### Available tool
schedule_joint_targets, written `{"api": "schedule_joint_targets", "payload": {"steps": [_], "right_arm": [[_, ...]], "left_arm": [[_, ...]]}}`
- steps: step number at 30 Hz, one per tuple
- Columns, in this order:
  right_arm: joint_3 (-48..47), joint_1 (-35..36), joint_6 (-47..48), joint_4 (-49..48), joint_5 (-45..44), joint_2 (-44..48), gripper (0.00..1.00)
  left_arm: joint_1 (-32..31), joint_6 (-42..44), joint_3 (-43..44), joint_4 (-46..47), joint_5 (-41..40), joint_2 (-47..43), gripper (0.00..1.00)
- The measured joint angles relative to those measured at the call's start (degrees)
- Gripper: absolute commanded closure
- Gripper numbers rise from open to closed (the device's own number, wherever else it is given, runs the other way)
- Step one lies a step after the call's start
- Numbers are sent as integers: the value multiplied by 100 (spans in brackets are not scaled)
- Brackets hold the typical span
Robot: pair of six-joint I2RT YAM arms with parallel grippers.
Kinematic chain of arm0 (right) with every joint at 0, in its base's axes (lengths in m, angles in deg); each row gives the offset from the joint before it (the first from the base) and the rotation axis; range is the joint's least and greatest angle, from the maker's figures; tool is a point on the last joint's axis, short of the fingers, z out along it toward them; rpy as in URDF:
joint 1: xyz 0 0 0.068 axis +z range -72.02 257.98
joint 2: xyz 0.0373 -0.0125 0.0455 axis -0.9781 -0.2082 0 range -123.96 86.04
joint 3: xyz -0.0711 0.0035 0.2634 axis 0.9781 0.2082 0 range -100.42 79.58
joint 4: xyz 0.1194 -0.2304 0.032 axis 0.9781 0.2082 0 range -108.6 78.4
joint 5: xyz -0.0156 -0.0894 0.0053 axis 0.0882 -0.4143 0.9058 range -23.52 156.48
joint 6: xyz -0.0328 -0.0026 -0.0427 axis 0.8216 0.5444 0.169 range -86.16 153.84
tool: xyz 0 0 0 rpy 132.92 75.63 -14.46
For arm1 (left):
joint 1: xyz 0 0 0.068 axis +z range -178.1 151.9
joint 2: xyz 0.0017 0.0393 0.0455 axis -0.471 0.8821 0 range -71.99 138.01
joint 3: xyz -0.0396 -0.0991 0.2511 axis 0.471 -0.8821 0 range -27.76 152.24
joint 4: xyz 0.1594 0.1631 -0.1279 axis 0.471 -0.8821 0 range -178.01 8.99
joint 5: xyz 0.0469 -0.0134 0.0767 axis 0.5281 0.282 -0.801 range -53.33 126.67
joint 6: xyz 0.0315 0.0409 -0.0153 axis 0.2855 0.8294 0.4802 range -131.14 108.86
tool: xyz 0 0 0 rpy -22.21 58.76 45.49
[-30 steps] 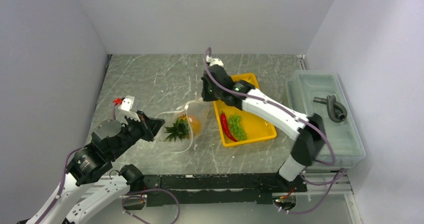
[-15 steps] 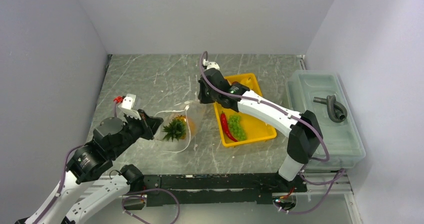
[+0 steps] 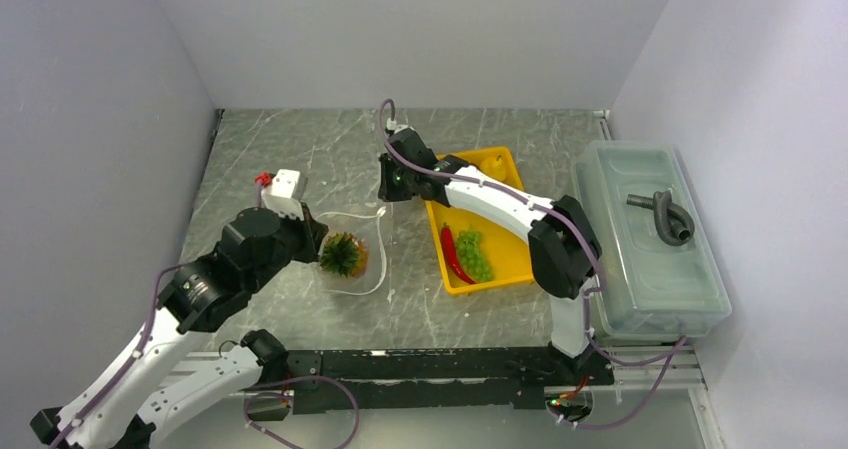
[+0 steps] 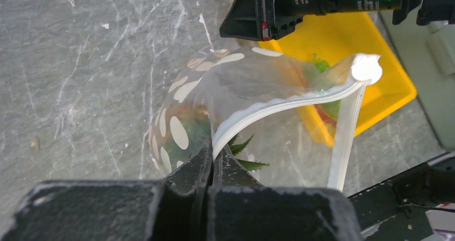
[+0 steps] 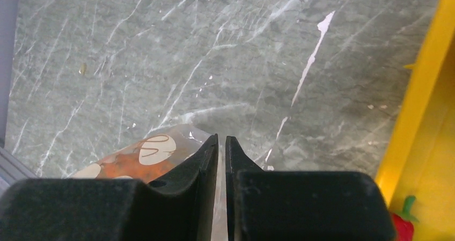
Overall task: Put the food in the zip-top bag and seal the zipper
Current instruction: Adjust the zipper food storage bag at the center of the board, then adjust the fake fruit in the zipper food storage bag.
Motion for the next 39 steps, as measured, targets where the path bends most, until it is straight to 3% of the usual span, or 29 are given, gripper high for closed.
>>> {"api": "schedule_joint_targets", "payload": {"steps": [6, 10, 18, 31, 35, 39], "right_arm": [[-111, -181, 0, -149, 485, -393, 76], [-81, -240, -4, -216, 595, -420, 58], [675, -262, 81, -334, 315, 367, 47], [1932, -225, 195, -367, -81, 3174, 52], [2153, -17, 151, -302, -20, 3707, 59], [2194, 675, 52, -258, -114, 3947, 73]], "left_arm": [[0, 72, 0, 22, -92, 407, 100], [0, 44, -2, 39, -76, 706, 100], [4, 31, -20, 181, 170, 938, 100], [4, -61, -13, 256, 566, 1252, 100], [4, -79, -13, 256, 597, 1281, 100], [4, -83, -13, 256, 608, 1281, 100]]}}
